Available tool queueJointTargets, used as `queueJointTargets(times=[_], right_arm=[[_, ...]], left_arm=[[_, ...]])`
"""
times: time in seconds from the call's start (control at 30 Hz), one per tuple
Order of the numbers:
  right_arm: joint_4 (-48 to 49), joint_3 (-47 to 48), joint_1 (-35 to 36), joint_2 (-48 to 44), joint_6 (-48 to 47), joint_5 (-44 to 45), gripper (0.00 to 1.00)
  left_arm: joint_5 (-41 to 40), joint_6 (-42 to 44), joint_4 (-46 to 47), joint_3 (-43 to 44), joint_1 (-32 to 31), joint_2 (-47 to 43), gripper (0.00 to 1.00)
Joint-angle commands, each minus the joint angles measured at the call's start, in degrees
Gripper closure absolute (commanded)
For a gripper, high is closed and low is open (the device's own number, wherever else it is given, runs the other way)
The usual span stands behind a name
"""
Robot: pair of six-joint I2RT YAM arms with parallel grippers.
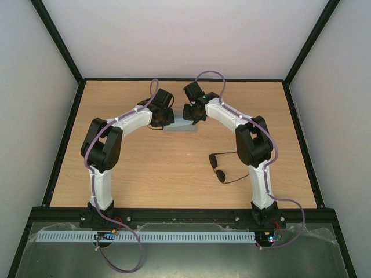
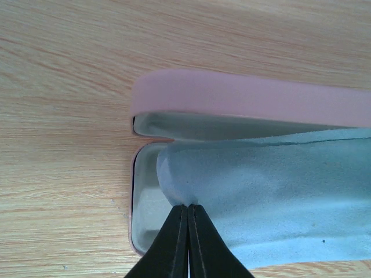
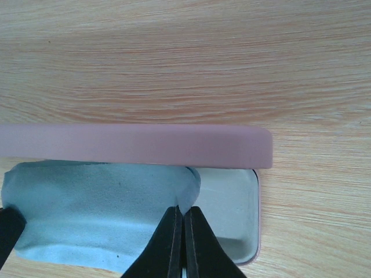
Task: Organize the sunglasses
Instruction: Place the glasses cleaning cloth in the sunglasses case.
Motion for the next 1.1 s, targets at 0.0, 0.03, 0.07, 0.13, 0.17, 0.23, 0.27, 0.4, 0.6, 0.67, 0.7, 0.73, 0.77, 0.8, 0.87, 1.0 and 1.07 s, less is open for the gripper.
queueJointTargets(times=[0.0,0.03,0.07,0.13,0.17,0.23,0.27,0.4,0.6,0.67,0.7,0.73,0.77,0.8,0.87,1.0,1.07], right_arm=[[-3.10,0.39,-0.46,1.77,-1.27,-0.57,0.99],[-2.81,0.11,-0.44,1.94,-1.20,-0.88,0.99],[-2.25,-0.25,-0.45,2.05,-1.12,-1.04,0.99],[-1.70,-0.69,-0.46,2.40,-1.01,-1.15,0.99],[-1.45,-0.94,-0.46,2.59,-1.00,-1.16,0.99],[-0.67,-1.62,-0.43,3.07,-0.87,-1.34,0.99],[-0.31,-2.01,-0.46,3.26,-0.79,-1.63,0.99],[1.19,-3.59,-0.40,3.74,-0.23,-2.55,0.99],[2.80,-5.39,-0.45,4.18,0.00,-2.72,0.99],[3.33,-5.92,-0.46,4.43,0.14,-2.75,0.99],[3.51,-6.05,-0.45,4.49,0.22,-2.69,0.99],[3.65,-6.20,-0.41,4.61,0.23,-2.65,0.99],[3.86,-6.37,-0.44,4.70,0.23,-2.64,0.99],[3.98,-6.35,-0.46,4.77,0.25,-2.53,0.99],[4.20,-6.40,-0.46,4.96,0.22,-2.53,0.99],[4.46,-6.14,-0.43,5.51,0.14,-2.30,0.99],[4.37,-6.08,-0.40,5.71,0.05,-2.14,0.99]], left_arm=[[-0.24,0.04,0.55,-0.34,0.25,1.42,0.98],[-0.24,0.10,0.68,-0.37,0.24,1.69,0.98],[-0.24,0.11,0.93,-0.53,0.15,2.00,0.98],[-0.55,0.11,1.43,-0.95,0.07,2.25,0.98],[-0.63,0.11,1.92,-1.19,0.09,2.32,0.98],[-0.85,0.25,2.66,-1.89,-0.10,2.56,0.98],[-0.92,0.32,2.80,-2.04,-0.19,2.76,0.98],[-0.93,0.30,3.24,-2.65,-0.36,3.44,0.98],[-1.44,0.10,4.62,-4.00,-0.55,4.42,0.98],[-1.47,0.03,5.16,-4.19,-0.64,4.94,0.98],[-1.55,0.06,5.25,-4.26,-0.64,5.13,0.98],[-1.60,0.05,5.44,-4.30,-0.64,5.33,0.98],[-1.64,0.03,5.55,-4.34,-0.64,5.53,0.98],[-1.76,0.04,5.58,-4.31,-0.72,5.82,0.98],[-1.87,0.11,5.70,-4.24,-0.73,6.15,0.98],[-2.54,0.27,5.85,-4.16,-0.73,6.40,0.98],[-2.81,0.36,5.64,-4.06,-0.70,6.55,0.98]])
